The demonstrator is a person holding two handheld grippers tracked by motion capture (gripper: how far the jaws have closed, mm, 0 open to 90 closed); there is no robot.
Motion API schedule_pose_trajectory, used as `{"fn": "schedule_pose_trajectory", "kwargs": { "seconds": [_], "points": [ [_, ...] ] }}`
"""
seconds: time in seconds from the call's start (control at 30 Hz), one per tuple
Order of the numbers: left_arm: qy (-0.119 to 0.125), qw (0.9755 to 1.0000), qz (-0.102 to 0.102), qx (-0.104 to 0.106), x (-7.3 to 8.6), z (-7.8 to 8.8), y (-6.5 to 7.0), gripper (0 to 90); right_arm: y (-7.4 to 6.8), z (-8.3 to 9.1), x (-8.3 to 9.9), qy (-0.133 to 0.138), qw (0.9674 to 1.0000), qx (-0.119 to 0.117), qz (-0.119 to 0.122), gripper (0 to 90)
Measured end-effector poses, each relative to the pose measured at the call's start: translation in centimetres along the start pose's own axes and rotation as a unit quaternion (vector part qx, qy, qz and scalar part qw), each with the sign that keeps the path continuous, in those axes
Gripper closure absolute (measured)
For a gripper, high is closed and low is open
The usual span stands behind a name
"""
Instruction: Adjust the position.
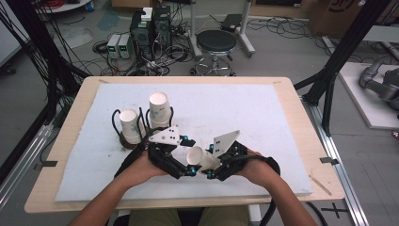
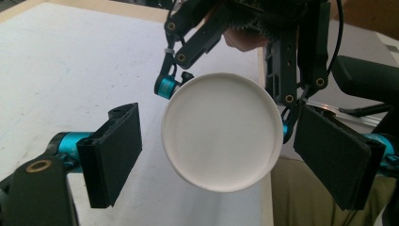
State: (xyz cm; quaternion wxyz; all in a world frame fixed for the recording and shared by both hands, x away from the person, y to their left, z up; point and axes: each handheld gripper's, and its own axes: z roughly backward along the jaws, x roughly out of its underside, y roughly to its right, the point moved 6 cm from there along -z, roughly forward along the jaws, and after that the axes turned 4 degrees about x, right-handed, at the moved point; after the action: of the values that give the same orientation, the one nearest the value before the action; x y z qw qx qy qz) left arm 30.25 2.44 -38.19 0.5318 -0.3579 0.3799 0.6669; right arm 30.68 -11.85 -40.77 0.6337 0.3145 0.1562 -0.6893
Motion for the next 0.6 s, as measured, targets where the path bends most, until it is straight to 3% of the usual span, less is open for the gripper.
{"fn": "schedule_pose_trajectory", "kwargs": {
  "seconds": [0.3, 0.6],
  "points": [
    [-0.024, 0.9996, 0.000, 0.014, 0.5, -0.4, 0.2, 18.8, -0.2, -0.2, -0.9, -0.051, 0.9981, -0.018, 0.029, 36.5],
    [-0.037, 0.9991, 0.001, 0.023, 0.7, -0.6, 0.1, 25.6, -0.4, -0.4, -1.2, -0.064, 0.9968, -0.028, 0.040, 36.4]
  ]
}}
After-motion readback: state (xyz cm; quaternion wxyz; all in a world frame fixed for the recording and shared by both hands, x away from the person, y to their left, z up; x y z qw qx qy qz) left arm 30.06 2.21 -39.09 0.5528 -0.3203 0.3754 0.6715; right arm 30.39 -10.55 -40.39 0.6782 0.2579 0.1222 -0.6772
